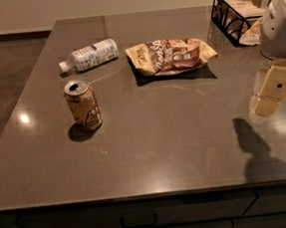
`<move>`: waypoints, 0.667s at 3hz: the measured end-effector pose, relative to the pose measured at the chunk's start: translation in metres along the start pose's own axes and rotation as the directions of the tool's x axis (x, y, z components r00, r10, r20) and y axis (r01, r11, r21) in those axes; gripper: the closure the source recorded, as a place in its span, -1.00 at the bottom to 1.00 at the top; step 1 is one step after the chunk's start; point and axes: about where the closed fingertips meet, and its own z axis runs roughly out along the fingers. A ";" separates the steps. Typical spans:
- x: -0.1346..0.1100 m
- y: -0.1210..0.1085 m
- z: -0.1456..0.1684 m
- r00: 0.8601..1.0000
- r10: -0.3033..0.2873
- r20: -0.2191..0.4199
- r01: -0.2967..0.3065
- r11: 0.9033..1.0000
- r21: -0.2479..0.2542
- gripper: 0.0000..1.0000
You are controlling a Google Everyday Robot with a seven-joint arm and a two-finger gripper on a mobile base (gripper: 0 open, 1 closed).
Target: Move orange can near blue plastic bottle
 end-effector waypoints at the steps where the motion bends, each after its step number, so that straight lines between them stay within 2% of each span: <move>1: 0.000 0.000 0.000 1.000 0.000 0.000 0.000 1.000 0.000 -1.00; 2: -0.018 -0.002 -0.001 0.999 -0.008 0.043 0.009 1.000 -0.017 -1.00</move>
Offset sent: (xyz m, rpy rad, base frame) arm 0.0130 0.0401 0.0068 0.1022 0.0335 0.0562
